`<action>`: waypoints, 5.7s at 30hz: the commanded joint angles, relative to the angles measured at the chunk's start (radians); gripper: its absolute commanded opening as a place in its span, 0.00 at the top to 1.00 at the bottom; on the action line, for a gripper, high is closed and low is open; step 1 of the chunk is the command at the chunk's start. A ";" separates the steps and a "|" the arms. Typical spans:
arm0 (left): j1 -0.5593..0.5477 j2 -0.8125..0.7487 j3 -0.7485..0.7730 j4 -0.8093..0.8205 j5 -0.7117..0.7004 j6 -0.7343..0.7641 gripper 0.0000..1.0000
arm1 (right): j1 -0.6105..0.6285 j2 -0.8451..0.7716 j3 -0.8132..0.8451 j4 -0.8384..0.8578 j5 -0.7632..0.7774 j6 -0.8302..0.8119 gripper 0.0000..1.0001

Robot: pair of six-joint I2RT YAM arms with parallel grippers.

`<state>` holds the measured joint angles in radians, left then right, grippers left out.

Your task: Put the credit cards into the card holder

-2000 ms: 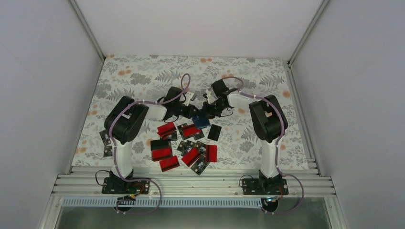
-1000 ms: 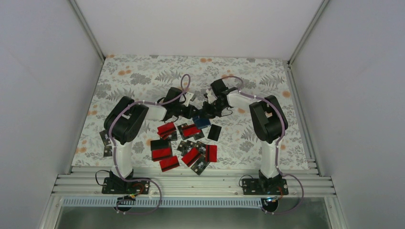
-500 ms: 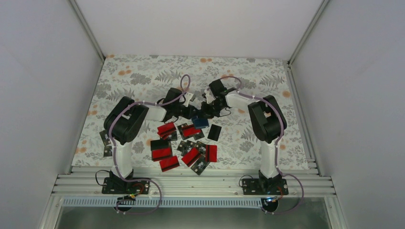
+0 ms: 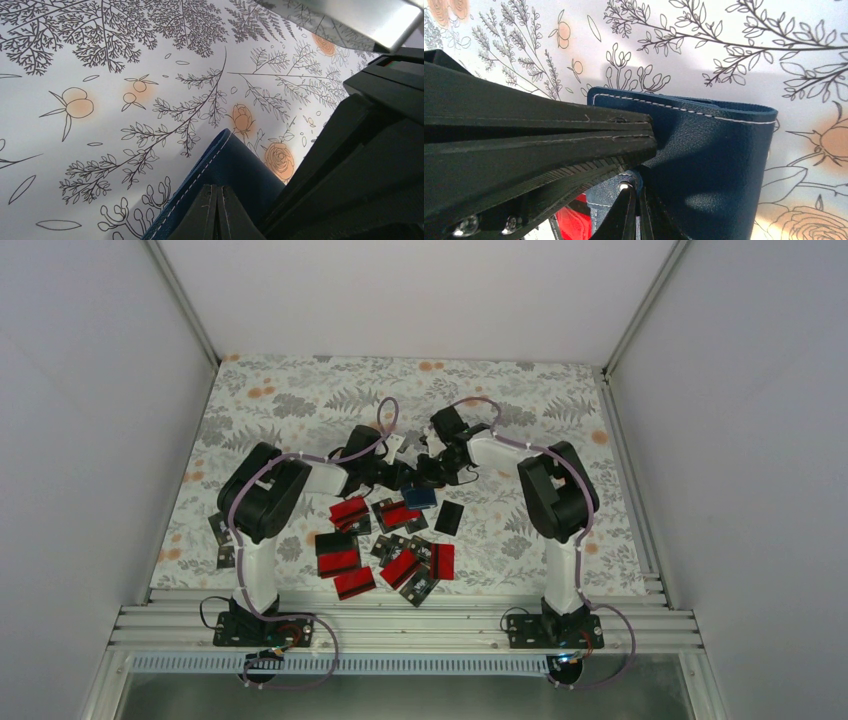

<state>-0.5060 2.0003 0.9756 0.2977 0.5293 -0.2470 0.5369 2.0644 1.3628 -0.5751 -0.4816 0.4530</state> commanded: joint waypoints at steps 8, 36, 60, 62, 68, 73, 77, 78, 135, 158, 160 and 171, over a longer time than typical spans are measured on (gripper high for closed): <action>0.000 0.068 -0.040 -0.163 -0.104 0.005 0.98 | 0.046 0.090 -0.134 -0.105 0.133 0.024 0.96; 0.000 0.041 -0.071 -0.184 -0.137 -0.005 0.98 | 0.153 0.325 -0.221 -0.185 0.458 0.138 0.96; 0.001 -0.008 -0.117 -0.158 -0.171 -0.064 0.98 | 0.152 -0.109 -0.112 -0.026 0.052 0.158 0.96; 0.001 -0.004 -0.117 -0.156 -0.169 -0.064 0.98 | 0.152 -0.124 -0.124 -0.013 0.036 0.164 0.96; 0.001 0.004 -0.117 -0.147 -0.162 -0.064 0.98 | 0.153 -0.131 -0.134 0.003 0.053 0.172 0.96; 0.001 0.008 -0.118 -0.144 -0.158 -0.061 0.98 | 0.150 -0.123 -0.092 -0.013 0.154 0.176 0.96; 0.001 0.013 -0.117 -0.143 -0.154 -0.058 0.98 | 0.147 -0.118 -0.041 -0.037 0.213 0.157 0.96; 0.001 0.014 -0.116 -0.141 -0.153 -0.058 0.98 | 0.146 -0.114 -0.034 -0.038 0.223 0.153 0.96; 0.000 0.029 -0.119 -0.132 -0.143 -0.057 0.98 | 0.134 -0.057 0.025 -0.042 0.292 0.124 0.96; -0.001 0.037 -0.120 -0.123 -0.136 -0.058 0.98 | 0.123 -0.079 0.051 -0.090 0.343 0.150 0.96; -0.001 0.038 -0.120 -0.123 -0.137 -0.058 0.98 | 0.123 -0.091 0.067 -0.097 0.348 0.149 0.96; -0.001 0.040 -0.120 -0.121 -0.137 -0.057 0.98 | 0.123 -0.083 0.061 -0.096 0.349 0.153 0.96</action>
<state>-0.5076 1.9636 0.9047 0.3576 0.4644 -0.3073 0.6647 2.0071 1.4158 -0.6617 -0.1791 0.5987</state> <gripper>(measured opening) 0.025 0.044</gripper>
